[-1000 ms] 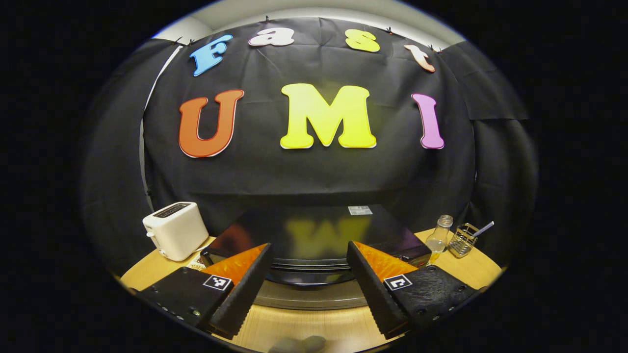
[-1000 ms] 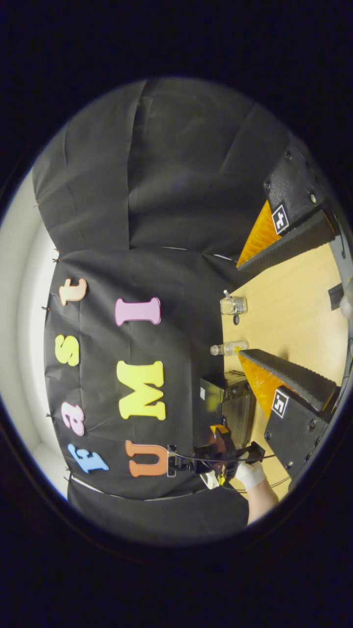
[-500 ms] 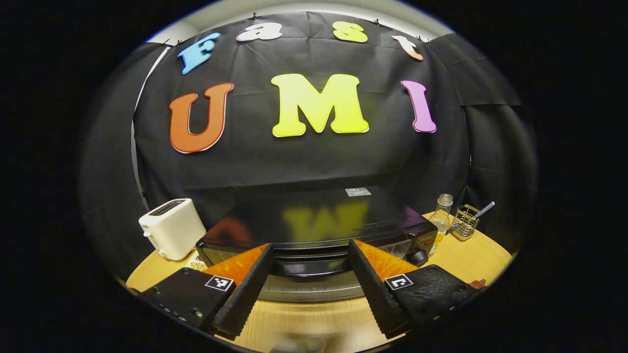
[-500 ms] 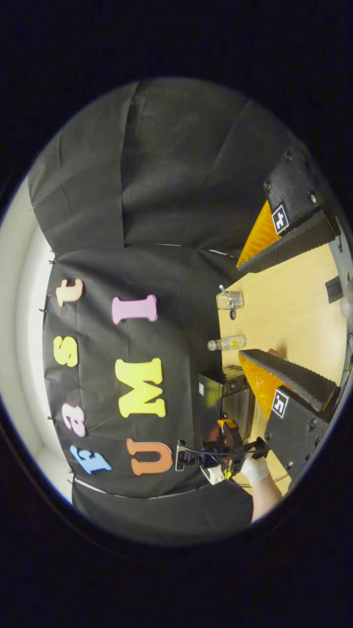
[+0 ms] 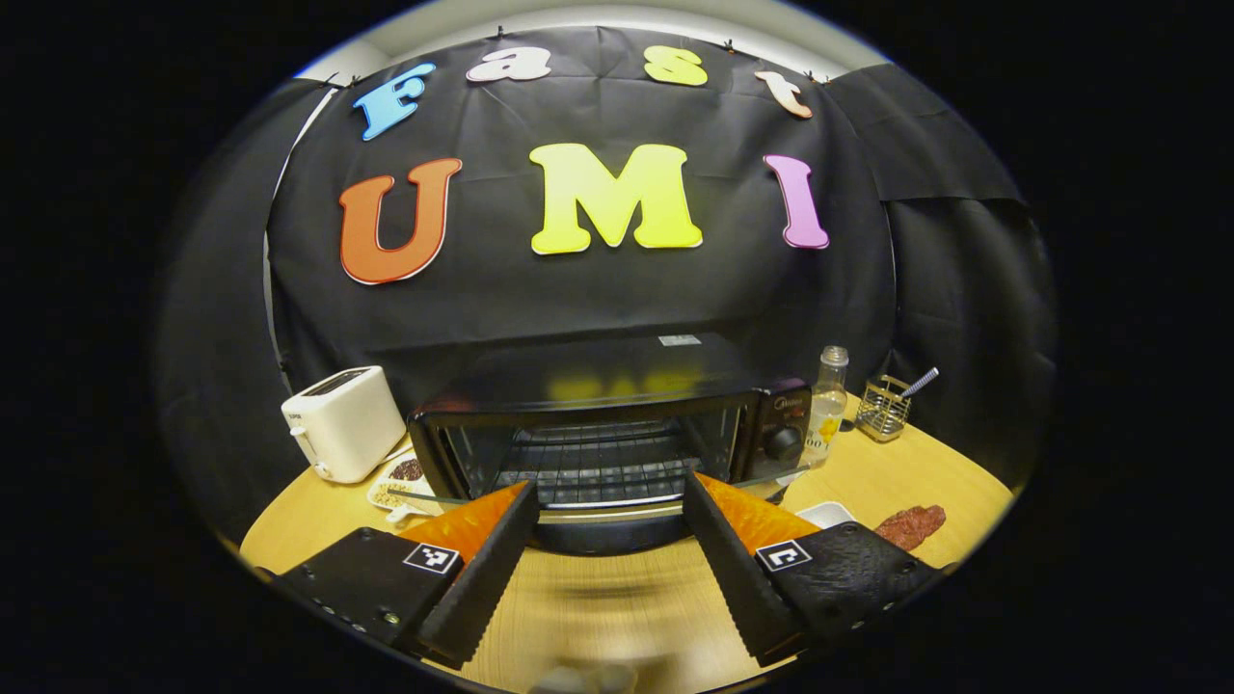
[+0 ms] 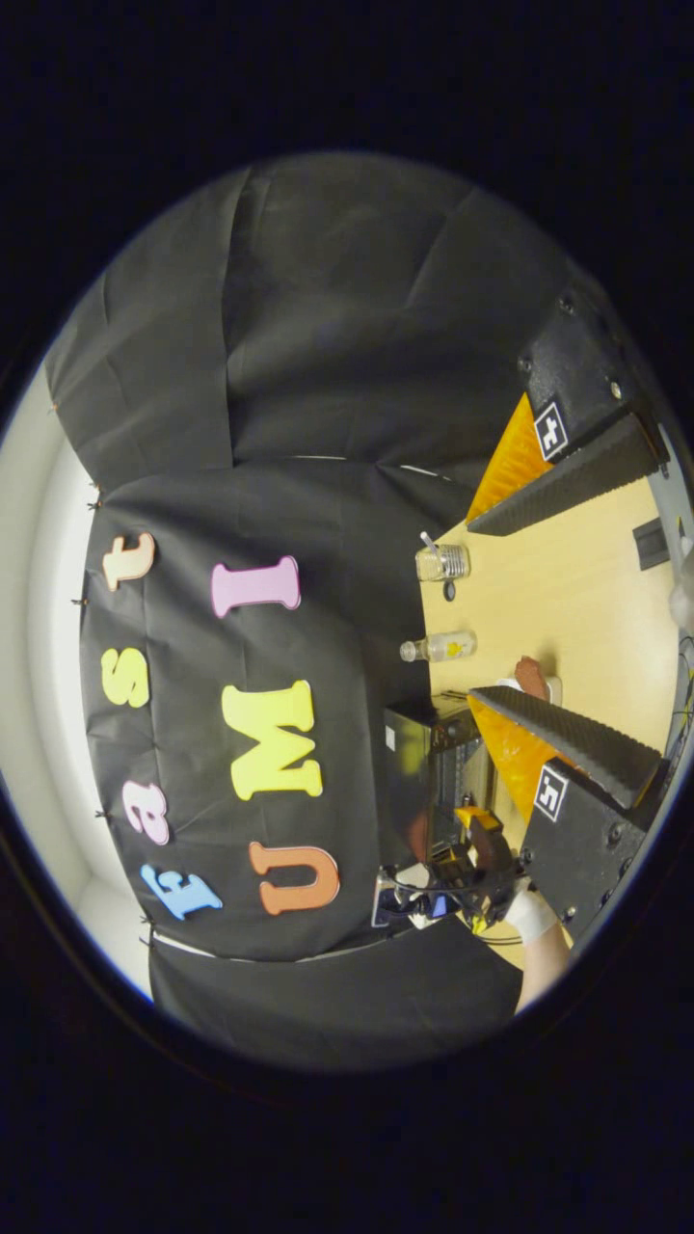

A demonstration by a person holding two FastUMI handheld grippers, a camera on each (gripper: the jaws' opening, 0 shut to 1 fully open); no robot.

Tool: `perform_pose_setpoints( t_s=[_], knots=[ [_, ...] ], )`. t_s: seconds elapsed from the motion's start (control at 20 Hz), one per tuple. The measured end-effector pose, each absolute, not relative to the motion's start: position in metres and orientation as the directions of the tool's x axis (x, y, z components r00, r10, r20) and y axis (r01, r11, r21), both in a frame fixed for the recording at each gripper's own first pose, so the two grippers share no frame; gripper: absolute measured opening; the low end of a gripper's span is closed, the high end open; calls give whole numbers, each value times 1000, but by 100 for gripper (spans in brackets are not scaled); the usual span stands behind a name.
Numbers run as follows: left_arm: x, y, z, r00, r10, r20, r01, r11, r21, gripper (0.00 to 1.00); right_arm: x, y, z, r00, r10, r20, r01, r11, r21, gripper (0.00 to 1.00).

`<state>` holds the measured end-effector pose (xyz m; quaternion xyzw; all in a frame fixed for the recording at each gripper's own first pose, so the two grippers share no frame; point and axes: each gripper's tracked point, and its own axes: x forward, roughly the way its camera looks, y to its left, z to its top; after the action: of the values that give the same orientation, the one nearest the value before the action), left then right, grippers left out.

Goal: Open the electric oven with the left hand, put the food in, and close the electric oven.

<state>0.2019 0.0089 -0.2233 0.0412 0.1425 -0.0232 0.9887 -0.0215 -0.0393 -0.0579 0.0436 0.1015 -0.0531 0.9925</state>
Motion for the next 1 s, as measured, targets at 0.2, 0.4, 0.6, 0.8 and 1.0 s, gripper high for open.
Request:
perform_pose_setpoints(
  t_s=[0.2, 0.4, 0.6, 0.8, 1.0],
  knots=[
    [177, 9, -247, 946, -17, -323, 48, 995, 89, 96, -24, -37, -66, 971, -90, -223, 109, 991, 75, 99],
    [155, 7, -274, 927, -15, -374, 52, 995, 88, 96, -25, -33, -75, 965, -86, -247, 108, 991, 77, 99],
    [137, 6, -312, 890, -13, -455, 58, 995, 84, 96, -27, -29, -81, 961, -85, -263, 106, 992, 65, 99],
    [130, 2, -349, 842, -12, -539, 57, 996, 68, 95, -27, -28, -84, 957, -88, -277, 108, 993, 56, 99],
    [129, 1, -356, 840, -13, -543, 70, 994, 85, 95, -25, -30, -89, 952, -92, -291, 111, 993, 47, 99]
  ],
)
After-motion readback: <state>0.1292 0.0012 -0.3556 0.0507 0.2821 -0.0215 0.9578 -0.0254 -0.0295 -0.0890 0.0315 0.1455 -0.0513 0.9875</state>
